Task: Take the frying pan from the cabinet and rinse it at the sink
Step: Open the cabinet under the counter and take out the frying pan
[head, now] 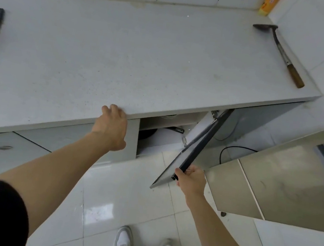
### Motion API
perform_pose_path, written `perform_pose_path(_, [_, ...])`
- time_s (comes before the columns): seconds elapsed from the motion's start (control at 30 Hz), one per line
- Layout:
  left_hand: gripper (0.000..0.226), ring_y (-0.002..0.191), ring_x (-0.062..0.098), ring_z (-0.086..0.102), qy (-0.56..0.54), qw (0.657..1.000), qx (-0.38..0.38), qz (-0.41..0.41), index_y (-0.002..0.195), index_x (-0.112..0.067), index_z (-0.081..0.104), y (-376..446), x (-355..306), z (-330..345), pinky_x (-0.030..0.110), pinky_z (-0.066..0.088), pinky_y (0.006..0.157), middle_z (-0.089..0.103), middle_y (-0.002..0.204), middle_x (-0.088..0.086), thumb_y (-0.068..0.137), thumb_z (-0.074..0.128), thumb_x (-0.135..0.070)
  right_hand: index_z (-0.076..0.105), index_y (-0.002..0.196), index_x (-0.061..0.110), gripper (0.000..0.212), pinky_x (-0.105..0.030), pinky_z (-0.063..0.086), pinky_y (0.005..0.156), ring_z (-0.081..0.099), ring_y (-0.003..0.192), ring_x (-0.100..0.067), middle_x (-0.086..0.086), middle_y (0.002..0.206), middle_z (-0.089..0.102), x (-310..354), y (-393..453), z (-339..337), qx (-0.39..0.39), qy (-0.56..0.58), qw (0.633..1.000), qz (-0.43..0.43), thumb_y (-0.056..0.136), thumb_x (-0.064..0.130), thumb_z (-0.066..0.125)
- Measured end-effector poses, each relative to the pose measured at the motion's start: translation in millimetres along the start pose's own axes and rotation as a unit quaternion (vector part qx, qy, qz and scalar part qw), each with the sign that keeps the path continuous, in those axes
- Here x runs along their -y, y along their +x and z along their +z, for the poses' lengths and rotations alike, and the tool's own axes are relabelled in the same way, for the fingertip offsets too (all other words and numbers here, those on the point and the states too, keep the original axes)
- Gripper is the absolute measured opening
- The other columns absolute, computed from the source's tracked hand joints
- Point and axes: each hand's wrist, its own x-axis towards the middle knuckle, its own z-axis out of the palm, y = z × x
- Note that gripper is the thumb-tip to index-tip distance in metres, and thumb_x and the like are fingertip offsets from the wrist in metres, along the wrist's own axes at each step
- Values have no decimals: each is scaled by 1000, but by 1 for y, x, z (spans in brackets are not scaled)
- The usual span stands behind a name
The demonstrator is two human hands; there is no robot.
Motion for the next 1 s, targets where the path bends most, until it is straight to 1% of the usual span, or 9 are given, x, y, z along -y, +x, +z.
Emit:
perform_pose_path(0.07, [76, 94, 30, 33, 0, 1000, -1, -13, 133, 2, 34, 0, -4, 2, 30, 44, 70, 35, 120, 19, 73, 65, -31, 54, 96, 14, 31, -22, 52, 59, 66, 73, -18, 4, 81, 65, -5, -5, -15, -16, -20, 999, -42, 75, 7, 76])
perform_pose_path(0.17, [82, 109, 34, 38, -32, 999, -9, -35, 139, 4, 29, 0, -9, 7, 32, 48, 74, 33, 126, 19, 74, 67, -28, 45, 117, 18, 54, -22, 49, 76, 55, 88, -12, 7, 111, 46, -18, -11, -38, -51, -106, 981, -157, 75, 1, 75])
perform_pose_path(0.27, [82, 121, 35, 32, -97, 993, -30, -55, 141, 0, 26, -3, -11, 12, 35, 49, 85, 28, 133, 15, 75, 69, -26, 50, 122, 12, 45, -22, 46, 87, 48, 94, -11, -1, 122, 43, -32, -13, -59, -60, -245, 939, -234, 82, 2, 70])
perform_pose_path(0.33, [85, 127, 34, 26, -125, 989, -40, -62, 143, -2, 22, -9, -16, 18, 38, 48, 95, 22, 140, 15, 75, 69, -24, 55, 120, 10, 37, -24, 49, 89, 54, 97, -13, -3, 123, 47, -38, -12, -73, -59, -301, 918, -250, 85, 5, 68])
perform_pose_path(0.43, [92, 139, 37, 14, -111, 992, -38, -45, 148, -6, 13, -20, -31, 27, 42, 35, 112, 3, 153, 18, 77, 68, -25, 59, 122, 11, 40, -28, 53, 88, 59, 101, -18, -3, 122, 53, -46, -5, -93, -48, -367, 886, -278, 84, 10, 72])
perform_pose_path(0.63, [84, 149, 35, -2, -78, 996, -30, 16, 152, -9, 10, -32, -66, 19, 46, 18, 120, -2, 162, 17, 86, 59, -29, 70, 107, 10, 60, -31, 55, 71, 65, 89, -22, -4, 104, 68, -60, 2, -132, -69, -469, 840, -263, 51, -1, 89])
perform_pose_path(0.7, [81, 148, 34, 1, -73, 996, -36, 30, 151, -10, 15, -31, -76, 12, 45, 21, 119, 2, 161, 16, 86, 59, -31, 67, 111, 10, 60, -33, 52, 75, 64, 94, -23, -5, 107, 67, -64, 3, -145, -68, -483, 832, -265, 55, -2, 86])
perform_pose_path(0.83, [72, 147, 34, 8, -73, 996, -37, 30, 147, -11, 24, -30, -95, -2, 45, 24, 117, 10, 158, 17, 88, 59, -34, 63, 117, 11, 46, -36, 51, 81, 62, 99, -23, -7, 115, 65, -66, 8, -170, -65, -492, 827, -264, 73, 17, 78])
perform_pose_path(1.0, [65, 143, 34, 16, -64, 996, -47, 28, 144, -11, 30, -34, -115, -19, 44, 28, 115, 16, 156, 15, 88, 58, -32, 43, 138, 19, 52, -36, 36, 105, 41, 130, -21, -4, 146, 41, -61, 23, -197, -22, -532, 819, -216, 92, 40, 53])
